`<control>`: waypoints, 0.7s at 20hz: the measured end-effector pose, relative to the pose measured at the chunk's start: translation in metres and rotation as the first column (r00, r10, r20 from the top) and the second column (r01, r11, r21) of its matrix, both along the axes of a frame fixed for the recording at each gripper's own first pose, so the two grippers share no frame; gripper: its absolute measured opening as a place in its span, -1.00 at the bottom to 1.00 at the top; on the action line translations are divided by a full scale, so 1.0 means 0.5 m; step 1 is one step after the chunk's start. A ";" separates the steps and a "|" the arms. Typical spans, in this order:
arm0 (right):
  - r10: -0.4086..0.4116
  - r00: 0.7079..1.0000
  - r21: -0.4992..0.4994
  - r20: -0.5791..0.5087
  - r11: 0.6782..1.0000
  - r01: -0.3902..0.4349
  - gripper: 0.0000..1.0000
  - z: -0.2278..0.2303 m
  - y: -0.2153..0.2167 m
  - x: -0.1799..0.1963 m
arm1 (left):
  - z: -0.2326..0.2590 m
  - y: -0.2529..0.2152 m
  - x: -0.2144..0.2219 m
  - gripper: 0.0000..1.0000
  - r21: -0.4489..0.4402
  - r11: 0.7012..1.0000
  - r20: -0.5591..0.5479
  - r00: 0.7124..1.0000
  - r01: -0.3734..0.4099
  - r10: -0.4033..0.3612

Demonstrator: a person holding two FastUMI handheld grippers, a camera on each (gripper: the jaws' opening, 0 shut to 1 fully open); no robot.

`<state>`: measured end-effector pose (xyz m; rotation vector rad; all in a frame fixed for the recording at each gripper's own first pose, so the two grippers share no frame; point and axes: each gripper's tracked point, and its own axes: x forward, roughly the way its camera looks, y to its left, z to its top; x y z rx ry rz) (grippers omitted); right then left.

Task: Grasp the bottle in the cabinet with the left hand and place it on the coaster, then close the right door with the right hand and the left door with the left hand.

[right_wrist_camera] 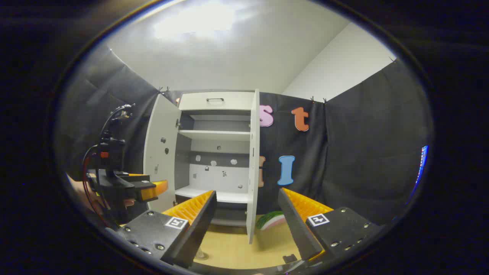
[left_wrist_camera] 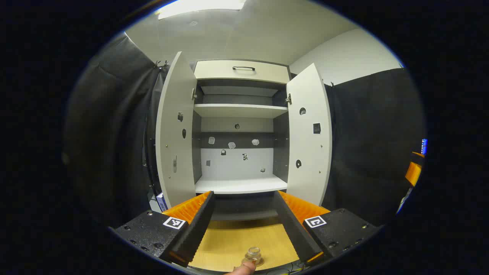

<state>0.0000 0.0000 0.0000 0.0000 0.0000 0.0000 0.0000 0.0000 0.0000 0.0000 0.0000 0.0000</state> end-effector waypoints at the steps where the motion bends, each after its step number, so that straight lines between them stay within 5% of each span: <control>1: 0.002 1.000 0.014 0.007 1.000 -0.002 0.96 0.005 0.004 0.020 | 0.006 0.003 0.005 0.95 0.000 1.000 0.005 1.000 0.005 -0.005; 11: -0.019 1.000 -0.028 0.003 0.999 0.019 0.86 -0.020 0.016 0.092 | -0.027 0.011 0.085 0.96 0.019 0.999 -0.020 0.999 0.031 -0.030; 14: -0.040 0.999 -0.009 -0.014 0.999 0.040 0.97 -0.028 0.013 0.102 | -0.027 0.001 0.102 0.96 0.016 0.999 -0.016 0.999 0.048 -0.048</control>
